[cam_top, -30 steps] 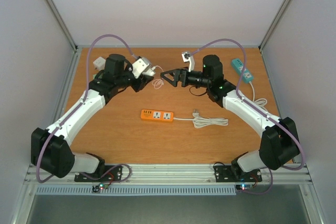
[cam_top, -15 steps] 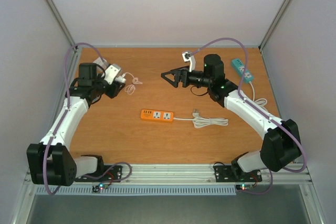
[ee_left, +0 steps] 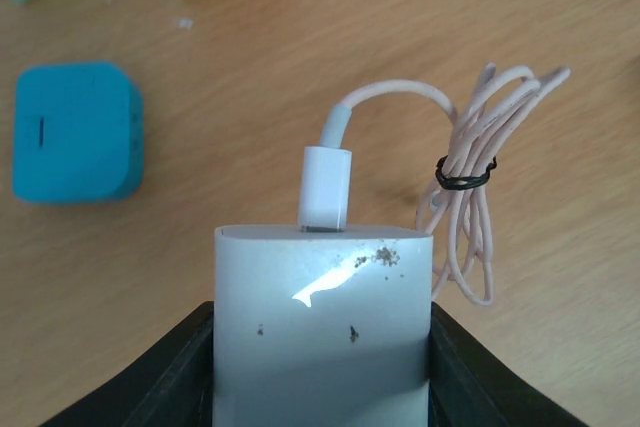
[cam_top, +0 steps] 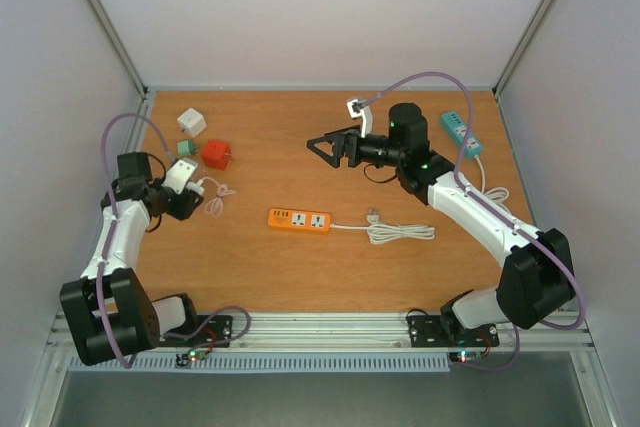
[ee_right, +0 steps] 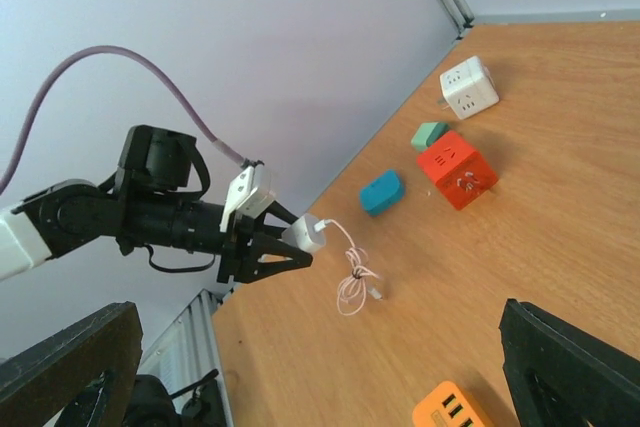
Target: Pull the plug off the socket
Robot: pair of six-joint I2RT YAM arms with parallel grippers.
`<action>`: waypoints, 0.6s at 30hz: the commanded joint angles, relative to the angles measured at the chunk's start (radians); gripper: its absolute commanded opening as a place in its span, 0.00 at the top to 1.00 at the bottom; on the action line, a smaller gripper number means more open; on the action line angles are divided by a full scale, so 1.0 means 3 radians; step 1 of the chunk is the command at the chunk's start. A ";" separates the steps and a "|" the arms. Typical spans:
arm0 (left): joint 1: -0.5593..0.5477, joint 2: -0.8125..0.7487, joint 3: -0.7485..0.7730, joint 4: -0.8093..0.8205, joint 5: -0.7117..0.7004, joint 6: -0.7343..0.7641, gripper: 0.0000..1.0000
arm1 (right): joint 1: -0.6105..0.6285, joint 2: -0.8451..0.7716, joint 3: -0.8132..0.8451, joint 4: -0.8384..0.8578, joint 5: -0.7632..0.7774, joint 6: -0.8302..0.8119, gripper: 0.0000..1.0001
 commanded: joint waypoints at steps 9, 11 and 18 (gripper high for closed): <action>0.0672 0.0451 -0.0074 0.0059 -0.0150 0.0596 0.70 | -0.0016 -0.0031 0.0062 -0.0058 -0.0149 -0.0200 0.02; 0.0695 0.0519 -0.0108 0.0097 -0.0193 0.0631 0.70 | -0.0016 -0.0039 0.0056 -0.0076 -0.0167 -0.0232 0.02; 0.0710 0.0744 -0.0198 0.0323 -0.0294 0.0669 0.68 | -0.0016 -0.0042 0.0069 -0.0193 -0.0229 -0.0427 0.01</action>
